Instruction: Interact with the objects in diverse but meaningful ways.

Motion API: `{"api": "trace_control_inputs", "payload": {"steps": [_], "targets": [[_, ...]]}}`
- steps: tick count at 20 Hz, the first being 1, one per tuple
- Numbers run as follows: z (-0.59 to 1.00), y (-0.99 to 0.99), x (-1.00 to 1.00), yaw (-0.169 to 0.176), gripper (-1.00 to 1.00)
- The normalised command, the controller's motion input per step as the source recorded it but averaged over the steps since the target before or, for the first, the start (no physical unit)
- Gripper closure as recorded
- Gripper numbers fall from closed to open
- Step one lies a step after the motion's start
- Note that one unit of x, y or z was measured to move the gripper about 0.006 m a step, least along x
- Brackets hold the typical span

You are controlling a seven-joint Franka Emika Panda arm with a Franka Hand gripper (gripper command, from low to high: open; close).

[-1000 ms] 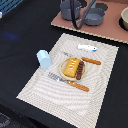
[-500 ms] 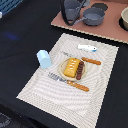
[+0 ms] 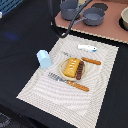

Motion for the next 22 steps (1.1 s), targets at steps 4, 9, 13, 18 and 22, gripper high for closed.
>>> {"api": "trace_control_inputs", "payload": {"steps": [4, 9, 13, 18, 22], "targets": [[-0.26, -0.70, -0.57, 0.025, -1.00], [-0.04, -0.58, -0.15, -0.005, -1.00], [0.00, -0.58, 0.16, -0.120, -1.00], [-0.01, -0.53, 0.13, -0.177, -1.00], [-0.16, -0.48, 0.02, -0.155, -1.00]]}}
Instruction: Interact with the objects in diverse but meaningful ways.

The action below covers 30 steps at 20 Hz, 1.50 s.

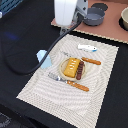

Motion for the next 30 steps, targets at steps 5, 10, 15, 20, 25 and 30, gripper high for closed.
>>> {"api": "trace_control_inputs", "payload": {"steps": [5, 10, 15, 20, 25, 30], "targets": [[-0.31, -0.39, -0.15, -0.095, -1.00], [-0.53, -0.16, -0.61, 0.008, -1.00], [-0.62, 0.00, -0.82, 0.129, -1.00], [-0.36, 0.09, -0.66, 0.217, -1.00], [-0.31, 0.06, -0.65, 0.177, -1.00], [-0.08, 0.00, -0.62, 0.078, -1.00]]}}
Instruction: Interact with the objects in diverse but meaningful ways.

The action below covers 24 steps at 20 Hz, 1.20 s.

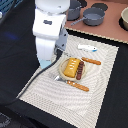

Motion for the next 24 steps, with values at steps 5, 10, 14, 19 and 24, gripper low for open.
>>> {"api": "trace_control_inputs", "payload": {"steps": [5, 10, 14, 19, 24], "targets": [[-0.07, 0.00, -0.46, 0.021, -1.00], [-0.24, 0.01, -0.60, 0.024, -1.00], [-0.23, 0.12, -0.62, 0.029, -1.00], [-0.33, 0.20, -0.77, 0.044, -1.00], [-0.37, 0.13, -0.78, 0.047, -1.00]]}}
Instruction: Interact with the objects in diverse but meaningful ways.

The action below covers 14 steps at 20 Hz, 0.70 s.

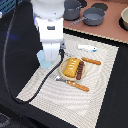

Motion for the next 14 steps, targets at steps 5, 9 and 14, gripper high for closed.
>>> {"api": "trace_control_inputs", "payload": {"steps": [5, 9, 14], "targets": [[-0.32, 0.01, -0.70, 0.035, -1.00], [-0.23, -0.07, -0.62, 0.023, -1.00], [-0.04, -0.23, -0.48, 0.000, -1.00]]}}
